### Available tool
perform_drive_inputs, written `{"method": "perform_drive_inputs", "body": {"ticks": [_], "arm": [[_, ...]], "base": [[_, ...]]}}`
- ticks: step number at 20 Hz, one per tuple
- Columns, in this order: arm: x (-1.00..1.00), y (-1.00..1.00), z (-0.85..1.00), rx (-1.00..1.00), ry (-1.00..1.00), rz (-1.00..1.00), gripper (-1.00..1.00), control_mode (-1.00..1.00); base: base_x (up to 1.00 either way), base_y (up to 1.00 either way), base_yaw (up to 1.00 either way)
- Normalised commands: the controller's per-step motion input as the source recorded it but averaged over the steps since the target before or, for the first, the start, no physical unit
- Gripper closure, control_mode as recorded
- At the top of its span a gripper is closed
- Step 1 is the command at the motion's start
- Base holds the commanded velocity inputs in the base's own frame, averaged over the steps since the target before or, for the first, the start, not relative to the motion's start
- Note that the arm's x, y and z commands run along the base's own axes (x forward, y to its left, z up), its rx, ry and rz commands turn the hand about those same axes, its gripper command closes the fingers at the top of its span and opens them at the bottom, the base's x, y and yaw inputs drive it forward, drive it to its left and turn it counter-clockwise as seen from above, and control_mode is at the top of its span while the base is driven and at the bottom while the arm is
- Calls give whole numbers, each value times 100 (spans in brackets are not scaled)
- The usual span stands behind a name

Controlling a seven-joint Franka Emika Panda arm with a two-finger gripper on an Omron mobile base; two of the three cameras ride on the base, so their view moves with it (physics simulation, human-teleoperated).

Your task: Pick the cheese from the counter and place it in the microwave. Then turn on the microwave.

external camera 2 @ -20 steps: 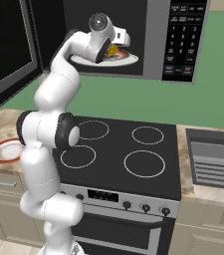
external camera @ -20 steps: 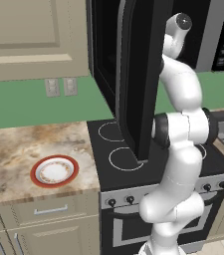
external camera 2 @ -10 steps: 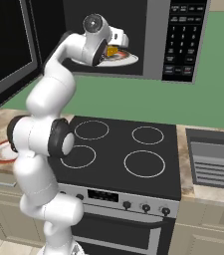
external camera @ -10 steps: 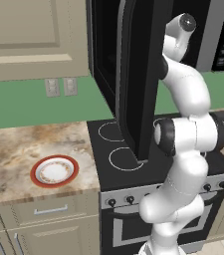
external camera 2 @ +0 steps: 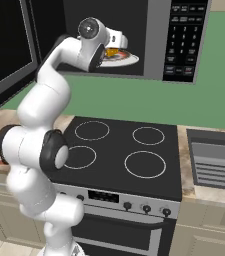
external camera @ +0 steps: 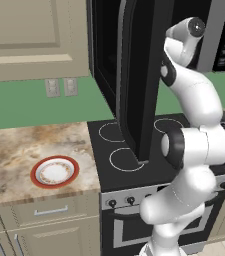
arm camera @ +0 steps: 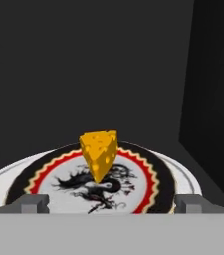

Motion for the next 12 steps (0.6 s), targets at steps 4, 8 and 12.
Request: {"method": "perform_drive_inputs", "body": {"ticks": [4,8,12], "arm": [[-38,0,5,0,-3,0,-100,-100],[-40,0,7,0,0,0,-100,-100],[-44,-3,8,0,0,0,-100,-100]], "base": [[0,0,0],[0,0,0],[0,0,0]]}}
